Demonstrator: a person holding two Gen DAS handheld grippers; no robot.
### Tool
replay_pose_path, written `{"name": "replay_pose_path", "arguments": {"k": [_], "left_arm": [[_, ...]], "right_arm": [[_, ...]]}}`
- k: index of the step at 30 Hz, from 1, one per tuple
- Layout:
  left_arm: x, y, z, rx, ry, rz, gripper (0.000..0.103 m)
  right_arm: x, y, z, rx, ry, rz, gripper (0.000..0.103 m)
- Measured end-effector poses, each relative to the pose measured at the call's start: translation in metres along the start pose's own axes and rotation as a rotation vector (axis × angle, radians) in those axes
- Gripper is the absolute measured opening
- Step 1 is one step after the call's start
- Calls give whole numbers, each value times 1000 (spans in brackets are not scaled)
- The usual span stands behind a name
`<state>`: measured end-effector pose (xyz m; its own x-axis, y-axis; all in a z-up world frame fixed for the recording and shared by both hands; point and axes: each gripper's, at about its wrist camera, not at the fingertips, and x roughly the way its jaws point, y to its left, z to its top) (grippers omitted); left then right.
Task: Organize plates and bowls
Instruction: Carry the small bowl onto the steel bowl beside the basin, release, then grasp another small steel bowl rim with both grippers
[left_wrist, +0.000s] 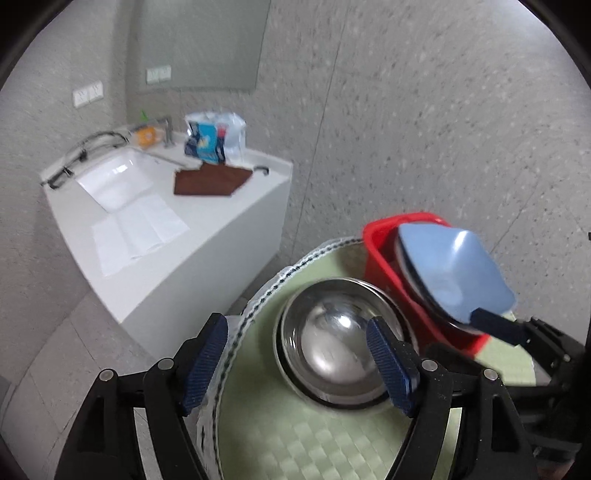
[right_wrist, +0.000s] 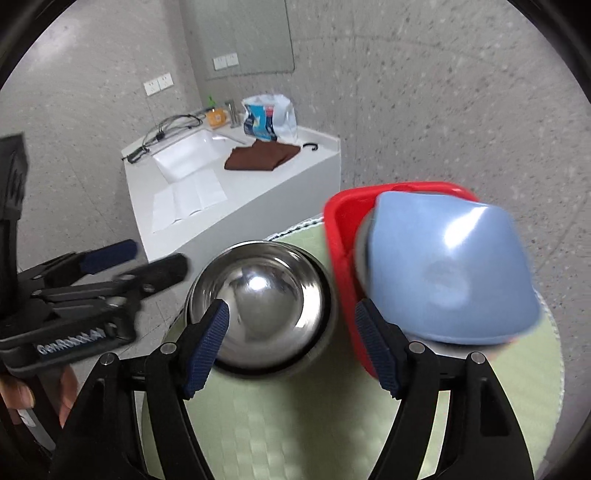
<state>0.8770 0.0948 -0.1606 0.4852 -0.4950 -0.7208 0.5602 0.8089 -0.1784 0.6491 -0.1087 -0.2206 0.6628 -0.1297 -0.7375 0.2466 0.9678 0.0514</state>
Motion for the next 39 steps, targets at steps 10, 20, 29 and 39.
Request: {"name": "replay_pose_path", "arguments": {"k": [10,20,29,39], "left_arm": [[-110,-81,-138,-68,-74,26,79],[-127,-131,-251,-107,103,22,73],[-113,-143,-263,-105,183,8,36],[-91,-135,-235,-102,173,-90,13]], "right_arm": [[-95,-43,-93,-5,-10,51,80],[-98,-62,-193,-23,165,139,80],[-76,-60,-227,-14,266,232,50],[-66,-71,-214,49,266,267,10]]}}
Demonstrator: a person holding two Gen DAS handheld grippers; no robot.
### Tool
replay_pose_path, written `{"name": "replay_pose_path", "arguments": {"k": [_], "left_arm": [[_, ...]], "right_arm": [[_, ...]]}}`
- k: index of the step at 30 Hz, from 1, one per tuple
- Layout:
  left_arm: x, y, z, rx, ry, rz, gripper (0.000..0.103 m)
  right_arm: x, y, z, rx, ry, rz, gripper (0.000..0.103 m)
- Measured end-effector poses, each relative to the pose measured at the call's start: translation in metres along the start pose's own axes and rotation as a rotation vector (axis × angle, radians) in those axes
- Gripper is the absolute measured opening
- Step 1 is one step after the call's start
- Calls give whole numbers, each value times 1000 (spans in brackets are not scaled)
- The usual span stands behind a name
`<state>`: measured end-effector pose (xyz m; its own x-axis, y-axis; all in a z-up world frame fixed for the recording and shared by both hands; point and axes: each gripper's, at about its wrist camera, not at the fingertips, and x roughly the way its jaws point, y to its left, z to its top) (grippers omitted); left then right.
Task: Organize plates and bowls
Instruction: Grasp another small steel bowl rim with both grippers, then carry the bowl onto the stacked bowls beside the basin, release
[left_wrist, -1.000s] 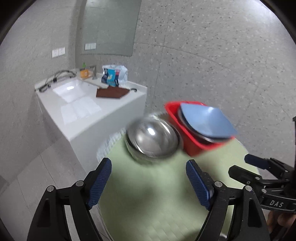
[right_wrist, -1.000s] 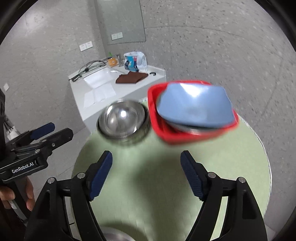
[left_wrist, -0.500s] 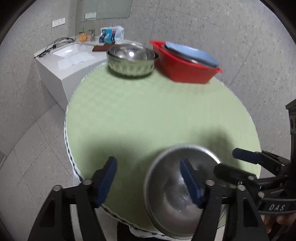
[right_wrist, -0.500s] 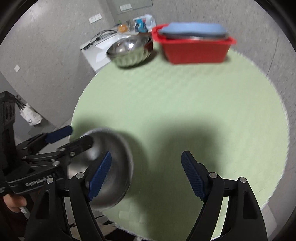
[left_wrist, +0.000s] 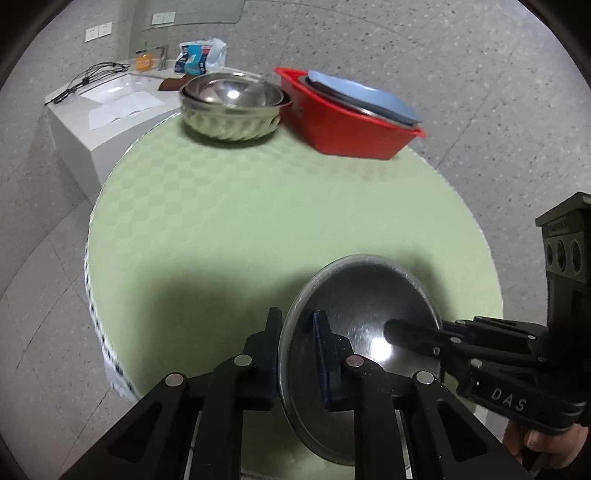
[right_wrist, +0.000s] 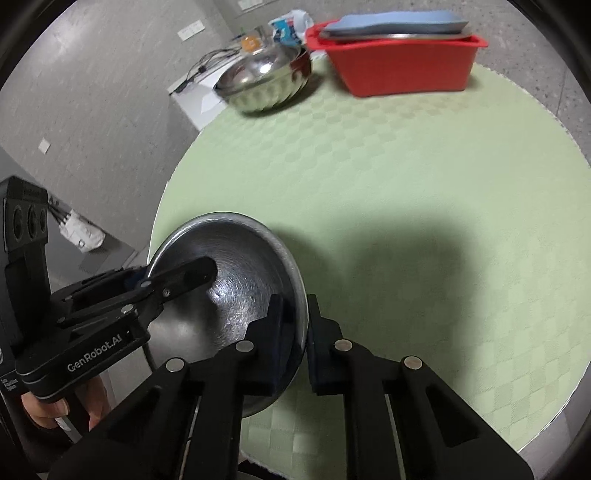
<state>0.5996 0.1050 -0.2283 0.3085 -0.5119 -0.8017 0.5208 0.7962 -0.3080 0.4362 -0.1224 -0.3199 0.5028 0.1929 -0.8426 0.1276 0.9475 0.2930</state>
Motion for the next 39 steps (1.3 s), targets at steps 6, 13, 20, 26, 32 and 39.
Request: {"name": "replay_pose_path", "arguments": {"k": [6,13,20,26,32,39], "left_arm": [[1,7,52,53,-43,-27,13],[-13,32,118,105,-122,-41,13],[-14,67,186,142,-187,-34,13],[20,93,235,157,-186,-31,14],[63,105,273,173,-146,-31,16],[100,112,291,176,-99,-40,17]], "right_arm": [[-11,3,37,24,-68,-24,10],[-22,23,104,22,-171,-47,10],[-16,46,181,31,-255,-62,11],[10,51,231,57,-265,-100,11],[39,41,256,97,-239,-138,11],[64,35,260,112,-196,-177,12]]}}
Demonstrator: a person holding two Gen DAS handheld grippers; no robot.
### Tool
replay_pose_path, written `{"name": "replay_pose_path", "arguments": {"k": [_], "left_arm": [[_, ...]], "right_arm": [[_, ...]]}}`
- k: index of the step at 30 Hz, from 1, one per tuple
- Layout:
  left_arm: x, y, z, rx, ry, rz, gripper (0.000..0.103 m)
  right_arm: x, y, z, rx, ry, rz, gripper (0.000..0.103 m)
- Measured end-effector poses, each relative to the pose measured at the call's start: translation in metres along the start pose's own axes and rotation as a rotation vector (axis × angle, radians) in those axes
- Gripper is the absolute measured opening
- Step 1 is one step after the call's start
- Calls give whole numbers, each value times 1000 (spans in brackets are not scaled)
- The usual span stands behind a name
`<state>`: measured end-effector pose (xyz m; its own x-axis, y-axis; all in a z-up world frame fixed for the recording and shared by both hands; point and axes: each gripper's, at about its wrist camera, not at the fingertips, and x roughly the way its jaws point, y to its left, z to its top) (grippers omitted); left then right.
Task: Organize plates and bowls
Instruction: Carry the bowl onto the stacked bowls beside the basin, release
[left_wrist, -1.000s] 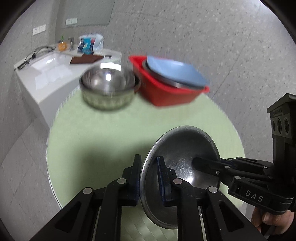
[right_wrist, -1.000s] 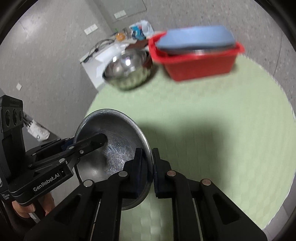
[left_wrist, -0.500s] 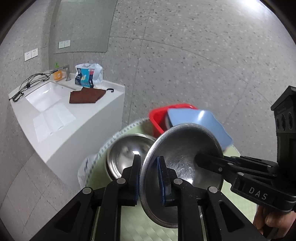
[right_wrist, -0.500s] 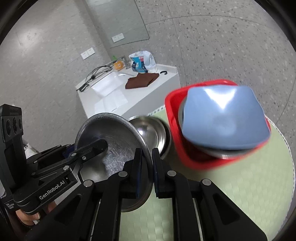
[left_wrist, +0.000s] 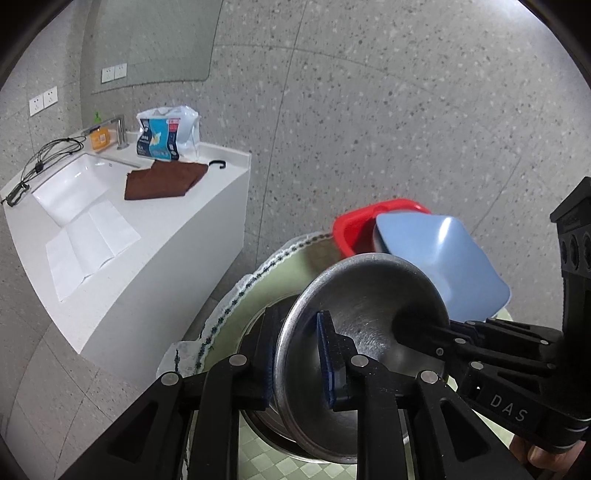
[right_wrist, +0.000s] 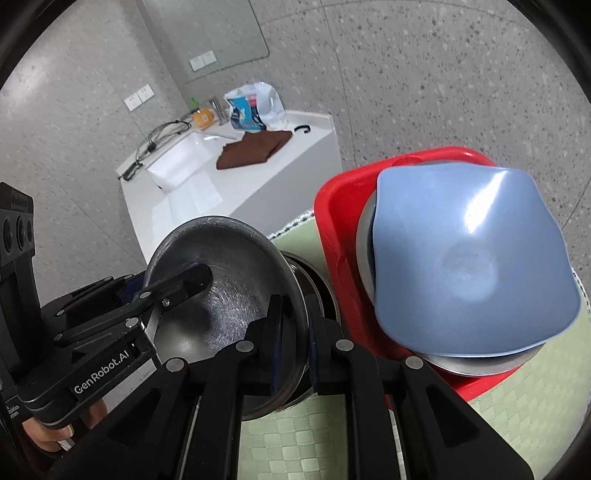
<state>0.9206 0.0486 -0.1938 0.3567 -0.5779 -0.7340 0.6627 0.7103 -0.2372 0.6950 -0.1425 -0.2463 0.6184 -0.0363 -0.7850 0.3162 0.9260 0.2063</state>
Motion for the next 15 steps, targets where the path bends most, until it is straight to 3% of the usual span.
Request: {"name": "replay_pose_path", "arguments": {"k": [15], "left_arm": [[38,11,-3,14,51,21,18]], "right_arm": [[29,13,-12,-64,32,-100,17]]}}
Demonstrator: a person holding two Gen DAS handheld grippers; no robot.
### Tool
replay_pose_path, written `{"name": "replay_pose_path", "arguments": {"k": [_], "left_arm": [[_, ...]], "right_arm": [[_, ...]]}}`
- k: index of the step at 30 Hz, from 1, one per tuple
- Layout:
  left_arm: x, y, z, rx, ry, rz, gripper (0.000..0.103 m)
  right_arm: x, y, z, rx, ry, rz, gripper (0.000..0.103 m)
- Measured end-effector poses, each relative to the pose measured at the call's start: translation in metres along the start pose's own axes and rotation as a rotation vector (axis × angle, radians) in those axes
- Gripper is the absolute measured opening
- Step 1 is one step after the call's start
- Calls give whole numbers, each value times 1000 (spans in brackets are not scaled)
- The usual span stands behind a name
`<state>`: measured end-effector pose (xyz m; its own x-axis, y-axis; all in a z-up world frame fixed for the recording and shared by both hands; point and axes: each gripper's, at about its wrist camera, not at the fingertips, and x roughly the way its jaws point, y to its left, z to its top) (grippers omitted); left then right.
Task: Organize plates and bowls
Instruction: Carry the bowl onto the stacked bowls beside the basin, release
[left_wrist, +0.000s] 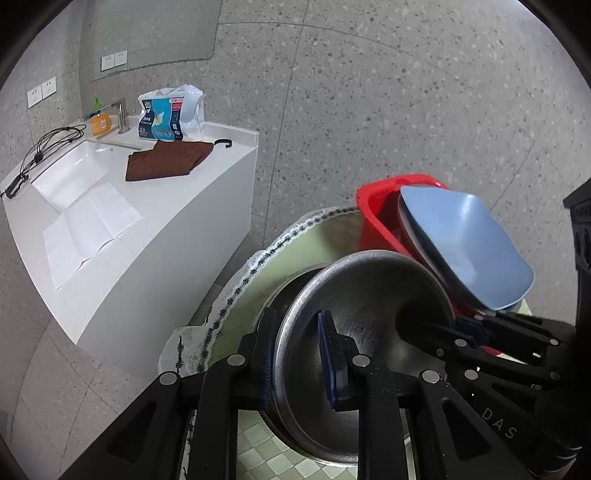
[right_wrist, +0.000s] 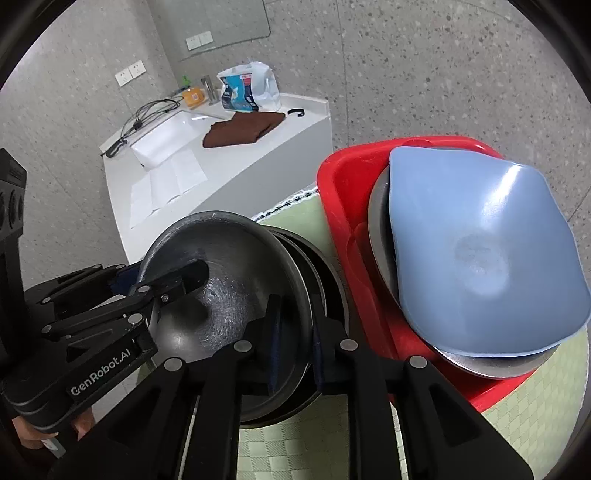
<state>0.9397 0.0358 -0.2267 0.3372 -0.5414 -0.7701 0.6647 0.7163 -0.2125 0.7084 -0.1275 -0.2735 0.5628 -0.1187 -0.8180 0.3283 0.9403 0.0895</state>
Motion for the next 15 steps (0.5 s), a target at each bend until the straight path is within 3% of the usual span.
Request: {"name": "replay_pose_path", "arguments": {"k": [4,6,12,14,15], "left_arm": [[4,-7,-2,13,-4,27,18],[3,-11,-4,18,-11,37,16],[-4,-17,-10,2,-20,56,23],[-10,-15,-12,-1,-30,68,28],[-14,-15,-13,-6,-40,86,40]], "right_arm": [[1,3,-1,-22,-9,-40,20],[1,5,-2,-29,-8,-49,37],[-4,3,-6,-16,-16,-47,41],[-8,4,-7,-13,-22,-51,43],[-11,4,-8,-8,-27,-48,43]]}}
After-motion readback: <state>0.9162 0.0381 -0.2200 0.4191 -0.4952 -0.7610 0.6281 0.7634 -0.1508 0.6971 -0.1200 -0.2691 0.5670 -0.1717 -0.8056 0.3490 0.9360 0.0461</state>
